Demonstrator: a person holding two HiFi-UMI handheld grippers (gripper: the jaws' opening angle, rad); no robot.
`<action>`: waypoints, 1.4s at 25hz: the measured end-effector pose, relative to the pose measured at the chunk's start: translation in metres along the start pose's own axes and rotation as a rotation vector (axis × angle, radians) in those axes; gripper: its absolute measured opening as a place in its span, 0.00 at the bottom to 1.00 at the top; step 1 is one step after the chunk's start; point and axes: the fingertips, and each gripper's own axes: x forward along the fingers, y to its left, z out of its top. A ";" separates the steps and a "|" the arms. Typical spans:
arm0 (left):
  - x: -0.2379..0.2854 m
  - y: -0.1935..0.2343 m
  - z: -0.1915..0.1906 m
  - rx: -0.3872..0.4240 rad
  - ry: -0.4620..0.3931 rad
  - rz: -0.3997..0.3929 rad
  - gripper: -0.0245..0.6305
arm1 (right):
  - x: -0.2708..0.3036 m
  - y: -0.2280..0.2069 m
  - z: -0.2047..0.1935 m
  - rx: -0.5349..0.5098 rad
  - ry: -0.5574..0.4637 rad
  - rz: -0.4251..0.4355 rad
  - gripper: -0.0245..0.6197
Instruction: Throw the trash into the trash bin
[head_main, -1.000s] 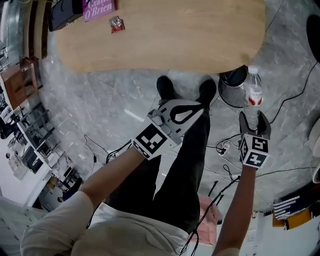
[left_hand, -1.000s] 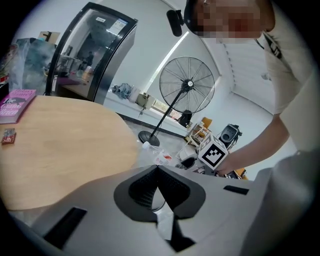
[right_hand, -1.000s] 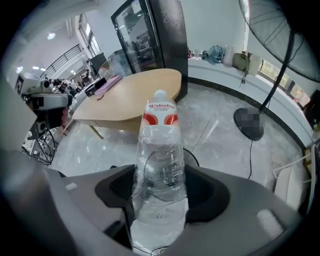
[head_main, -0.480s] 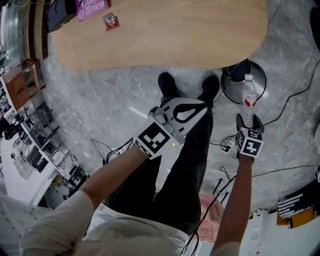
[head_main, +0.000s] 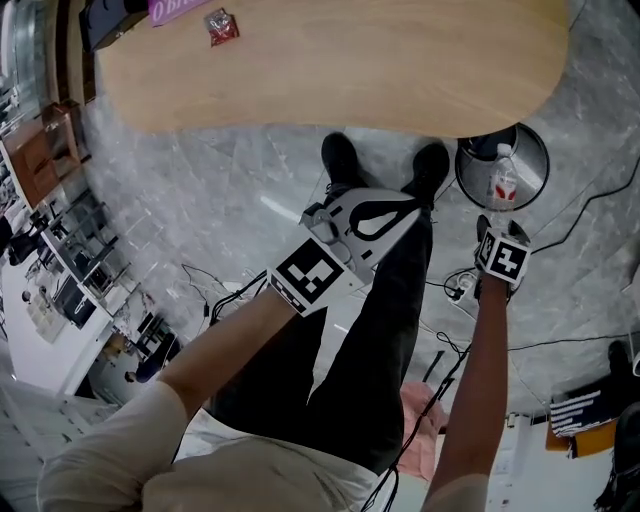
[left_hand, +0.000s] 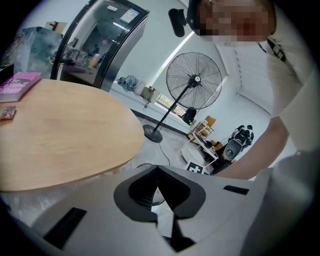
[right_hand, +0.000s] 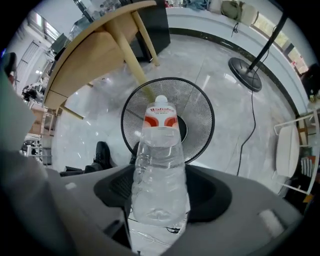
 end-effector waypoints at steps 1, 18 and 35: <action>-0.001 0.002 0.000 -0.005 -0.003 0.003 0.05 | 0.002 0.000 0.003 -0.012 0.009 -0.013 0.53; -0.032 0.011 0.011 -0.054 -0.070 0.045 0.05 | -0.023 0.020 0.034 -0.155 -0.023 -0.035 0.63; -0.109 0.039 0.040 -0.101 -0.196 0.144 0.05 | -0.107 0.075 0.103 -0.303 -0.161 -0.025 0.64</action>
